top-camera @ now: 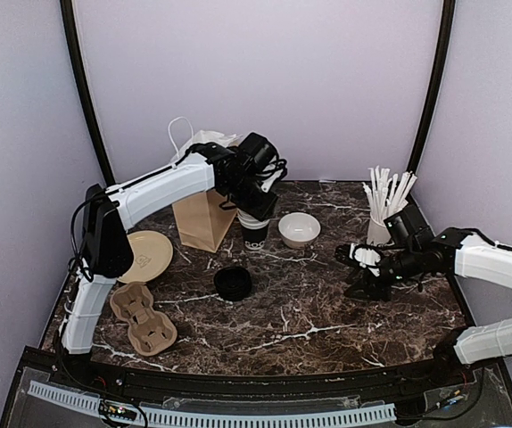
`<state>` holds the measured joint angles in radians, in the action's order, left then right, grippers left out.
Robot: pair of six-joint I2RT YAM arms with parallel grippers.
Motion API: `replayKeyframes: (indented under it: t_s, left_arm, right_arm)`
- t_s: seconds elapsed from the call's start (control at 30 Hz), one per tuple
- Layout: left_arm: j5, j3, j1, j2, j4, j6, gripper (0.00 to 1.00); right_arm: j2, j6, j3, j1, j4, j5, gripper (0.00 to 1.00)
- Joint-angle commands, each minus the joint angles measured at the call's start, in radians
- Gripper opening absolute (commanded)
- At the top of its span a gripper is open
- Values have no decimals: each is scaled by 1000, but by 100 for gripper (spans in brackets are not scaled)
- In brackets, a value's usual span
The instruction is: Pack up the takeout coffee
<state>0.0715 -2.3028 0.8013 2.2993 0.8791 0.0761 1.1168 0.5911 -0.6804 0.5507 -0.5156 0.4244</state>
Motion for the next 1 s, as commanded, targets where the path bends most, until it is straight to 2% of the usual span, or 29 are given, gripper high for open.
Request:
replayKeyframes:
  t_s: [0.0,0.4,0.67,0.7,0.73,0.8,0.83,0.97]
  left_arm:
    - [-11,10,1,8,16,4,28]
    - [-1,-31,1,11,49,-3,1]
    - [-26,-123,-4,-20,108,-40,0]
    - [38,-128,5,-23,110,-45,0]
    - [202,-136,18,-21,117,-92,0]
    - [352,-129,65,-7,130,-191,0]
    - [338,-121,64,-11,134,-195,0]
    - [120,-118,51,-24,159,-126,0]
  right_arm:
    - [8,6,3,11,27,-10,34]
    - [21,0,2,15,29,-21,34]
    - [25,-1,1,15,28,-26,34]
    - [25,-2,1,16,29,-27,34]
    - [25,-3,1,15,30,-28,34]
    - [25,-3,2,16,32,-31,34]
    - [27,-4,1,16,31,-31,34]
    - [34,-5,-1,16,30,-32,33]
